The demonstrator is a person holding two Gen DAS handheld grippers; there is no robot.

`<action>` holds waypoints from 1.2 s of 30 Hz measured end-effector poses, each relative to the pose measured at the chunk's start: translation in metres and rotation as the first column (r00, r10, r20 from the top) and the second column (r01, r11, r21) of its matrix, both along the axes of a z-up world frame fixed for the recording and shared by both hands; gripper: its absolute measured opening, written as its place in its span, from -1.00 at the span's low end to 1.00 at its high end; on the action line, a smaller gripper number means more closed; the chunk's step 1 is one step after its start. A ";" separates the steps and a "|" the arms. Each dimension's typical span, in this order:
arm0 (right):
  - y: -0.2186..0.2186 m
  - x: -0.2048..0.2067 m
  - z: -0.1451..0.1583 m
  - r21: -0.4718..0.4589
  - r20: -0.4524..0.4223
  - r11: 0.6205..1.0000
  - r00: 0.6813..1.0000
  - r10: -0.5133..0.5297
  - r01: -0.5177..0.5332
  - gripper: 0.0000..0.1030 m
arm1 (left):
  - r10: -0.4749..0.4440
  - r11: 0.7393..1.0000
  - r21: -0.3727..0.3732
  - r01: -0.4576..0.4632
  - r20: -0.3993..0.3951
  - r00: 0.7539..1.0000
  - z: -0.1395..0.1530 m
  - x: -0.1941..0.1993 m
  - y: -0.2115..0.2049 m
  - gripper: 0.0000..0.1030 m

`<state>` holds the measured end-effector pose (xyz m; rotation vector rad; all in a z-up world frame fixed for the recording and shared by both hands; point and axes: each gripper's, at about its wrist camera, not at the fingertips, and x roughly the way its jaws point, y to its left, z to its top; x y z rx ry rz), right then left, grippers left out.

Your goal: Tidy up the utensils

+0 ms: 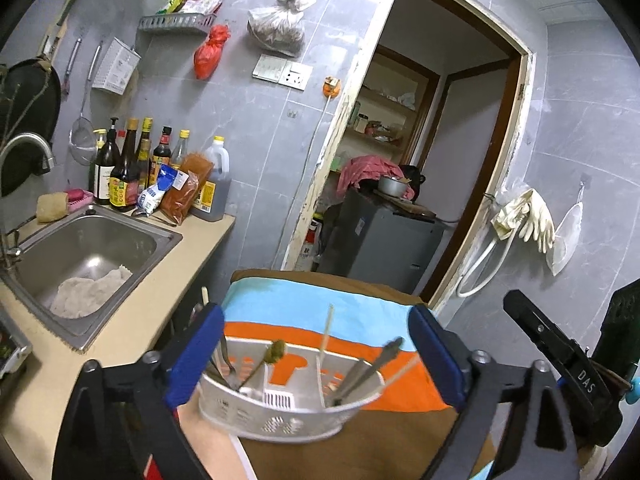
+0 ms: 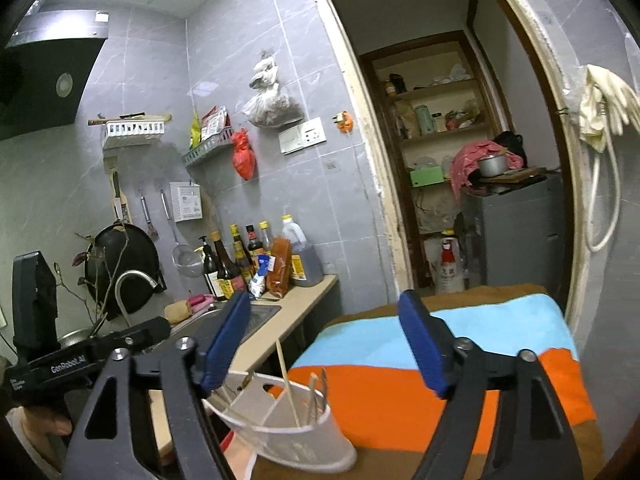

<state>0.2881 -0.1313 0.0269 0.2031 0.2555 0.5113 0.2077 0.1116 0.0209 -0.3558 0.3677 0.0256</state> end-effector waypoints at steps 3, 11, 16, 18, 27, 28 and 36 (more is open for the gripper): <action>-0.018 -0.016 0.004 -0.007 -0.016 1.000 1.000 -0.024 0.024 0.59 | 0.014 1.000 0.006 -0.014 0.000 1.000 0.003 -0.017 -0.013 0.98; -0.066 -0.073 0.008 -0.041 -0.045 0.994 0.994 -0.100 0.099 0.97 | 0.024 0.996 0.088 -0.021 -0.033 0.999 0.006 -0.068 -0.053 0.99; -0.089 -0.104 0.005 -0.057 -0.066 0.990 0.989 -0.134 0.130 0.97 | 0.029 0.992 0.126 -0.022 -0.054 0.998 0.003 -0.095 -0.072 0.99; -0.095 -0.113 0.003 -0.066 -0.075 0.988 0.987 -0.145 0.140 0.97 | 0.028 0.990 0.139 -0.018 -0.065 0.998 0.000 -0.106 -0.078 0.99; -0.113 -0.154 -0.002 -0.118 -0.070 0.978 0.982 -0.178 0.169 0.97 | 0.044 0.988 0.150 -0.034 -0.068 0.997 -0.007 -0.138 -0.093 0.99; -0.115 -0.159 -0.003 -0.122 -0.070 0.978 0.981 -0.180 0.171 0.97 | 0.046 0.987 0.156 -0.035 -0.067 0.997 -0.008 -0.141 -0.094 0.99; -0.123 -0.172 -0.009 -0.115 -0.101 0.978 0.977 -0.189 0.177 0.97 | 0.049 0.985 0.168 -0.036 -0.078 0.996 -0.012 -0.150 -0.103 0.99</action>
